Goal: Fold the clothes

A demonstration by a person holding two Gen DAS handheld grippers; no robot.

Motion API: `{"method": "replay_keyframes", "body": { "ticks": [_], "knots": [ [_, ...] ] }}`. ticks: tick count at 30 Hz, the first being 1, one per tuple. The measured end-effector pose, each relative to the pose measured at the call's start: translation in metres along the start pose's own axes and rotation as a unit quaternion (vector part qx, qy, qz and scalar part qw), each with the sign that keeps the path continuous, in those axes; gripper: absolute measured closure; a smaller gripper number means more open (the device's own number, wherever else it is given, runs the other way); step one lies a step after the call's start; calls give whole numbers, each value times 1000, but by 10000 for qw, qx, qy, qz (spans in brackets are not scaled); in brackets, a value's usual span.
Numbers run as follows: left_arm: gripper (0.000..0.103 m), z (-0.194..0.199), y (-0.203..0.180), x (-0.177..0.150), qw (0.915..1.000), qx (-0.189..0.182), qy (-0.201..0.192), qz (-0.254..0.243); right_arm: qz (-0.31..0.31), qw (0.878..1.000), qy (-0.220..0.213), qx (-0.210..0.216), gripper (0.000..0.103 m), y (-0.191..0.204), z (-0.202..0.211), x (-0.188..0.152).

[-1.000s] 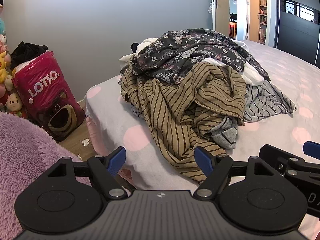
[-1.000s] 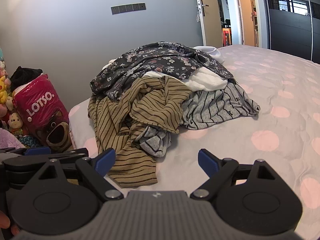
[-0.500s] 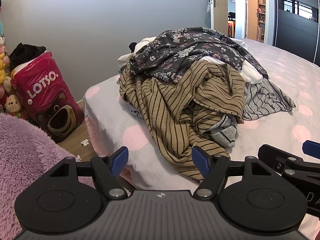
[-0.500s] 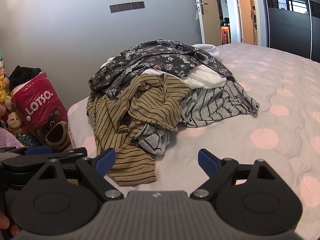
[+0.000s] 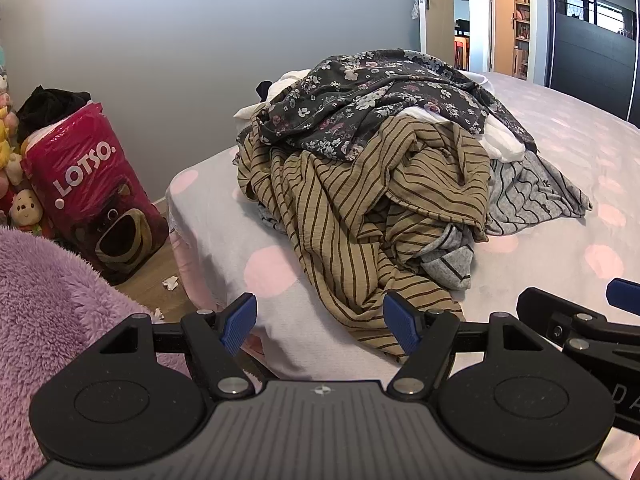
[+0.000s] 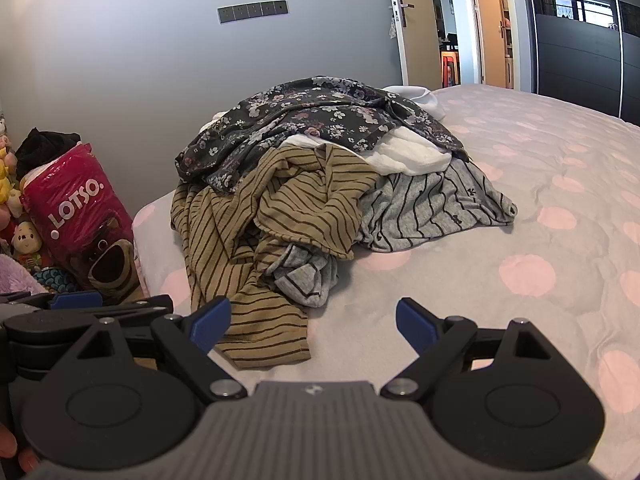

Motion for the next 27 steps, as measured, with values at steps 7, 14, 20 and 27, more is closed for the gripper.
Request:
{"method": "replay_keyframes", "body": {
  "ticks": [7,14,20,27],
  "knots": [
    [34,-2,-1,0,10000,-2,32,-43,6,10000,20,-31,12,-1,-1,-1],
    [34,-5,-6,-2,9990,-123,91,-414,-8,10000,63,-54,12,-3,-3,-2],
    [34,-8,-8,-3,9988,-147,149,-454,-45,9999,102,-58,12,-4,-6,-4],
    [35,-21,-14,9,9973,-426,366,-470,50,9998,15,-177,12,-10,-5,3]
  ]
}}
Point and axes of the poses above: each gripper's, at about its wrist camera, not at the fingertips, and z roughly against the way its jaws point, y to its left, x to its top, the point moved 10 cm from there along -z, roughly the way its jaws point, and after that the axes turned 8 degrees about y, right-handed, at the moved point
